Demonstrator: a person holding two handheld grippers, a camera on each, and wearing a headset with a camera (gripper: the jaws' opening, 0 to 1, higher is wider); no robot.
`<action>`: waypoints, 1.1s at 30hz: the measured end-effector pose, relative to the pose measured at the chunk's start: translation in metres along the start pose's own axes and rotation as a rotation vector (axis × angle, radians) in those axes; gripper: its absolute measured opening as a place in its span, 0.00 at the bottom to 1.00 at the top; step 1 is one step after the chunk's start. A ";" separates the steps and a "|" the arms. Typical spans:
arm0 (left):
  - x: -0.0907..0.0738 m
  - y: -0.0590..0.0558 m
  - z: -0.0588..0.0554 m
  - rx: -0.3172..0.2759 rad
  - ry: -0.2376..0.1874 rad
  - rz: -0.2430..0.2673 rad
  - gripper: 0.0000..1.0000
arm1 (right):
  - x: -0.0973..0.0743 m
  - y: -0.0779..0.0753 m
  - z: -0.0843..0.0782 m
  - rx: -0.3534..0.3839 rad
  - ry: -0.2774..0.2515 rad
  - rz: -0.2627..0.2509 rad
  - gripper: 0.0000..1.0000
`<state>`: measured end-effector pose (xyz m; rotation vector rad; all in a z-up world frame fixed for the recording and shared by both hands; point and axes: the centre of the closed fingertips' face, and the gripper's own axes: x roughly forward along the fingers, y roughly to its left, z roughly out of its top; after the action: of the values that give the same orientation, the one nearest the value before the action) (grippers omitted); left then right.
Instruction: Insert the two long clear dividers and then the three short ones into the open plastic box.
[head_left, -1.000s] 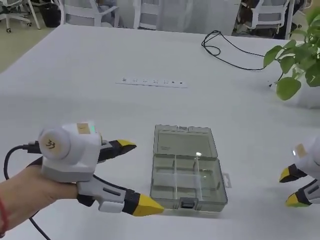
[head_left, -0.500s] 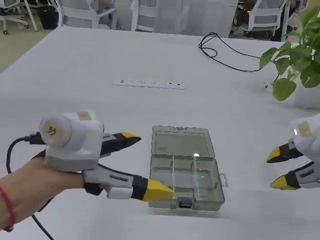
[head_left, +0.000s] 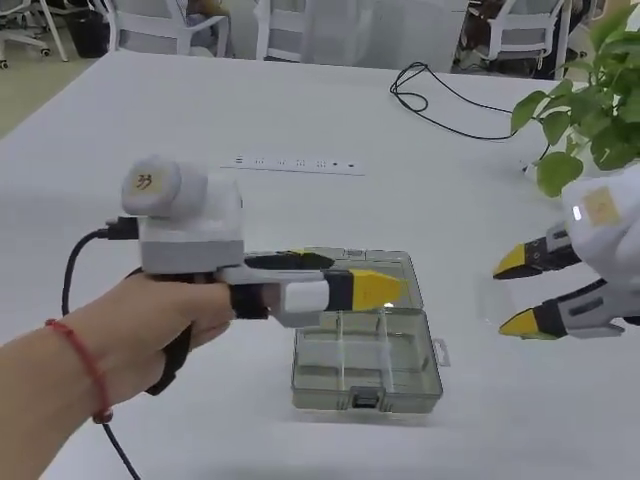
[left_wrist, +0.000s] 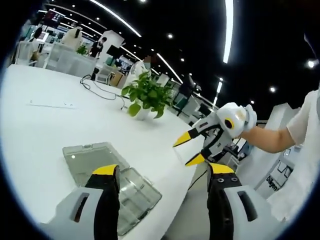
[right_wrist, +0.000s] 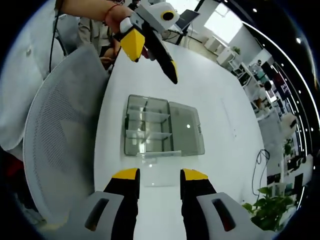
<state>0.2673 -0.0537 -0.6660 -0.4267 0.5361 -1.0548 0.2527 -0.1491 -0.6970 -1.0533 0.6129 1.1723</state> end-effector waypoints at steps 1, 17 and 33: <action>0.004 -0.005 -0.001 -0.025 0.003 -0.017 0.67 | 0.000 0.000 0.003 -0.003 -0.002 -0.003 0.33; 0.050 -0.043 -0.028 -0.246 0.057 -0.084 0.25 | -0.008 0.000 0.037 -0.027 -0.051 -0.019 0.33; 0.050 -0.048 -0.030 -0.274 0.074 -0.123 0.01 | -0.009 0.007 0.047 -0.042 -0.049 -0.010 0.33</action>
<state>0.2350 -0.1221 -0.6733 -0.6703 0.7315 -1.1219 0.2370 -0.1105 -0.6721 -1.0592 0.5461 1.2030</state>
